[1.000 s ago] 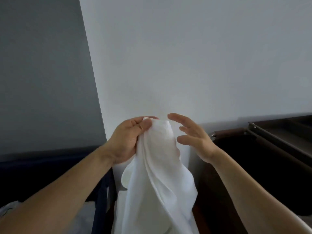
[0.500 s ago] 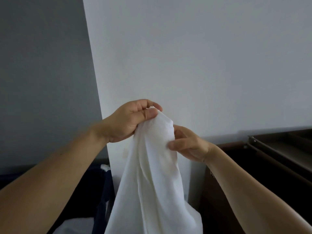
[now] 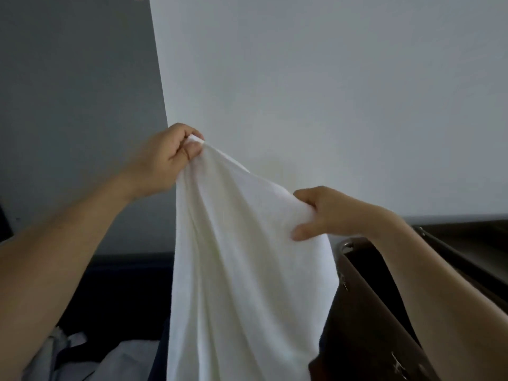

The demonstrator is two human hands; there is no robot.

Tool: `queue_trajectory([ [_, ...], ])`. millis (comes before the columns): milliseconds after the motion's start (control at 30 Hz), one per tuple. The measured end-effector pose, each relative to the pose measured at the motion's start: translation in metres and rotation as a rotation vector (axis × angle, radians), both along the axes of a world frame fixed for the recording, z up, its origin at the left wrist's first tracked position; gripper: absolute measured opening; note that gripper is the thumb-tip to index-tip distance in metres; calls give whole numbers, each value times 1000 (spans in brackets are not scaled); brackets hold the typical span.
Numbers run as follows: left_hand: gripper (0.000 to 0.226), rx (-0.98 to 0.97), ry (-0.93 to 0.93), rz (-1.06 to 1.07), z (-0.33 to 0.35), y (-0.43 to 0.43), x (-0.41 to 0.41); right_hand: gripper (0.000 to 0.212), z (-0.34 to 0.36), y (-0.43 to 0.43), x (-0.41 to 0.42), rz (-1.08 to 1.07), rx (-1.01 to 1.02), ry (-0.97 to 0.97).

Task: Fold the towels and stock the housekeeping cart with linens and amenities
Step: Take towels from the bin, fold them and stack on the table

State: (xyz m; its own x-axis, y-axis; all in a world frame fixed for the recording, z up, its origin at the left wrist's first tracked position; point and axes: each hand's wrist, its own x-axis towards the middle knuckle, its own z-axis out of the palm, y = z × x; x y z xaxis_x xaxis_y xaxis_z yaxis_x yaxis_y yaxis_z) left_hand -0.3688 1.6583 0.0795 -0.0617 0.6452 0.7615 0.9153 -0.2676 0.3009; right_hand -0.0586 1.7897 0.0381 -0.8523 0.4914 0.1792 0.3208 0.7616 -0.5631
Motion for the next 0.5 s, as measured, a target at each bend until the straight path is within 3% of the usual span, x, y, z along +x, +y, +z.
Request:
queue_trajectory([
  [100,12,67,-99,55,-24,-7,-20,31,-37,6,5,-116,134,-72],
  [267,17,141,-323,157,-36,-25,-32,29,-99,-23,4,-57,24,-38],
  [500,9,57,-419,66,-64,-39,-11,23,-150,-74,-16,-103,62,-29],
])
